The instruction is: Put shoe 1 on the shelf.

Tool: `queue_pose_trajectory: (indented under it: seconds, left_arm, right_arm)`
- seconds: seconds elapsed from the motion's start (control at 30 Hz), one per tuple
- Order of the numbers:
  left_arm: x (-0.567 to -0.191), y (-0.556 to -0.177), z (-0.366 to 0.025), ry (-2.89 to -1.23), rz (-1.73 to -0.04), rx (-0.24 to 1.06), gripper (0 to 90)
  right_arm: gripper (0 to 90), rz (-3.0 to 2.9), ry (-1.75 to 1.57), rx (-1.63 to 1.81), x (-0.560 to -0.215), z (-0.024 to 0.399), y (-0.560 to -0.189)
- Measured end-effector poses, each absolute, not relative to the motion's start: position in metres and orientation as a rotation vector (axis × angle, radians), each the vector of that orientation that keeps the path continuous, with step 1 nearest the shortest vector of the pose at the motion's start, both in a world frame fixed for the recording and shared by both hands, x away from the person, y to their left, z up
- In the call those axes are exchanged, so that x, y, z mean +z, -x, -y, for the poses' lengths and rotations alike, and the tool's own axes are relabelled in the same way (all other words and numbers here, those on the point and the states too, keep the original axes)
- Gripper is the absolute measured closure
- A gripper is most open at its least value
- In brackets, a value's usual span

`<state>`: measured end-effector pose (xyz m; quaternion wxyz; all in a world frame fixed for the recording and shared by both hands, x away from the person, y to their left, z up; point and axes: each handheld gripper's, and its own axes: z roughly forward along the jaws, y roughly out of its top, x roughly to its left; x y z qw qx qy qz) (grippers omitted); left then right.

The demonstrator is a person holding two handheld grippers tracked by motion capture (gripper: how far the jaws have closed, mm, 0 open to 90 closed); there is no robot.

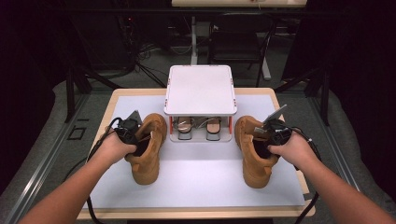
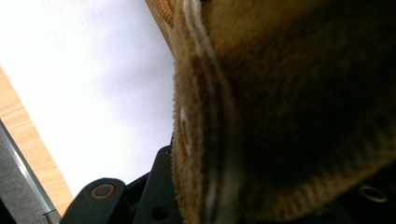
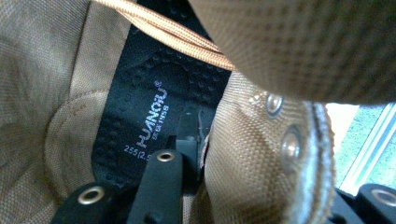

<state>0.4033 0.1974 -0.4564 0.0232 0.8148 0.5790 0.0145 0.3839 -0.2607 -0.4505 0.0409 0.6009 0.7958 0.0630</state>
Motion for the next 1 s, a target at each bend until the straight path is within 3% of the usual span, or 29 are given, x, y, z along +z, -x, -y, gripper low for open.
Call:
queue_pose_trajectory:
  seconds: [0.5, 1.0]
  left_arm:
    - [-0.4567, -0.4032, -0.1969, -2.511, -1.800, 0.049, 85.0]
    - [-0.4565, -0.4036, -0.2010, -2.474, -1.810, 0.027, 85.7]
  right_arm:
    - [82.9, -2.415, -1.855, 0.188, -0.4510, 0.2588, -0.3832]
    - [84.2, -2.412, -1.872, 0.205, -0.4503, 0.2608, -0.3835]
